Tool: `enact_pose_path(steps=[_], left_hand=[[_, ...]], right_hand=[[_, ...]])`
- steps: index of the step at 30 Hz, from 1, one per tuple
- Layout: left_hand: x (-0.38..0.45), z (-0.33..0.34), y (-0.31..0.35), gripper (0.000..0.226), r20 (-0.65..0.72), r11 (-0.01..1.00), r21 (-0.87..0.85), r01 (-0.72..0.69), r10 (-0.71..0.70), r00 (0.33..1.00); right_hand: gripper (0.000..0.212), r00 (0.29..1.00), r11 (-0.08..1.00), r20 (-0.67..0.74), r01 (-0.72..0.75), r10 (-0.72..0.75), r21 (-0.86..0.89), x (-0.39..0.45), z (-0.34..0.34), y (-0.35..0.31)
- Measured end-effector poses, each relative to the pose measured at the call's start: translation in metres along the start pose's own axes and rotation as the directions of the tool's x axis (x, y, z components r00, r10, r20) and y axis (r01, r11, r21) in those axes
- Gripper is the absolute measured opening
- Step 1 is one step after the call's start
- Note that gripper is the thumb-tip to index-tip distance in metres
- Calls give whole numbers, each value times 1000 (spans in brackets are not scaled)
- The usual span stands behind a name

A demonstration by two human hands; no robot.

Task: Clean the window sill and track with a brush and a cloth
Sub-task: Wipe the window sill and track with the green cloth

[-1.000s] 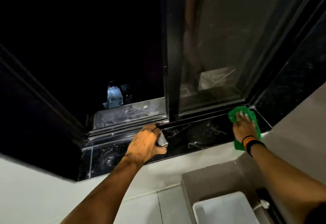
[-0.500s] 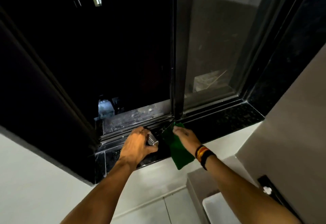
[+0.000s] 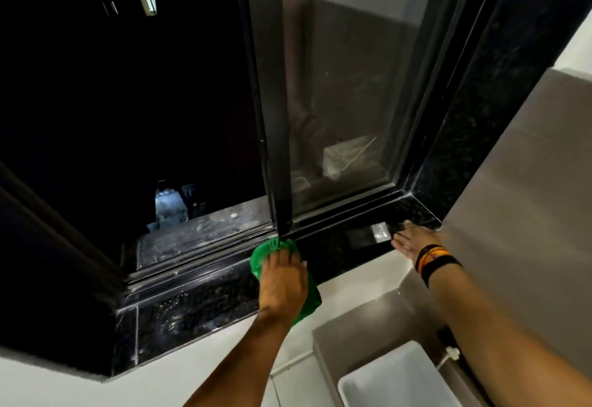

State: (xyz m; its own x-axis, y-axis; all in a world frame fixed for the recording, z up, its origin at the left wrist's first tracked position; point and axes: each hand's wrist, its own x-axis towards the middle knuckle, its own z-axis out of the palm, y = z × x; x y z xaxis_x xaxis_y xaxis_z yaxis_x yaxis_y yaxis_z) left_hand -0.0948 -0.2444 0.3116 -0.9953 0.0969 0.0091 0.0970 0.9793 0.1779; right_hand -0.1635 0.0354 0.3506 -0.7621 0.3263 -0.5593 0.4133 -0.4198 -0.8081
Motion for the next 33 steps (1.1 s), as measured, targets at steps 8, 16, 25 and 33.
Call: enact_pose_path(steps=[8, 16, 25, 33], left_hand=[[0, 39, -18, 65, 44, 997, 38, -69, 68, 997], [-5, 34, -26, 64, 56, 999, 21, -44, 42, 998], [-108, 3, -164, 65, -122, 900, -58, 432, -436, 892], [-114, -4, -182, 70, -123, 771, -78, 632, -636, 762]], right_hand=[[42, 993, 998, -110, 21, -28, -67, 60, -3, -11], [38, 714, 381, 463, 684, -526, -622, -33, 75, 136], [49, 662, 37, 546, 653, -513, -756, -38, 91, 161], [56, 668, -69, 521, 579, -531, -813, -36, 101, 176]])
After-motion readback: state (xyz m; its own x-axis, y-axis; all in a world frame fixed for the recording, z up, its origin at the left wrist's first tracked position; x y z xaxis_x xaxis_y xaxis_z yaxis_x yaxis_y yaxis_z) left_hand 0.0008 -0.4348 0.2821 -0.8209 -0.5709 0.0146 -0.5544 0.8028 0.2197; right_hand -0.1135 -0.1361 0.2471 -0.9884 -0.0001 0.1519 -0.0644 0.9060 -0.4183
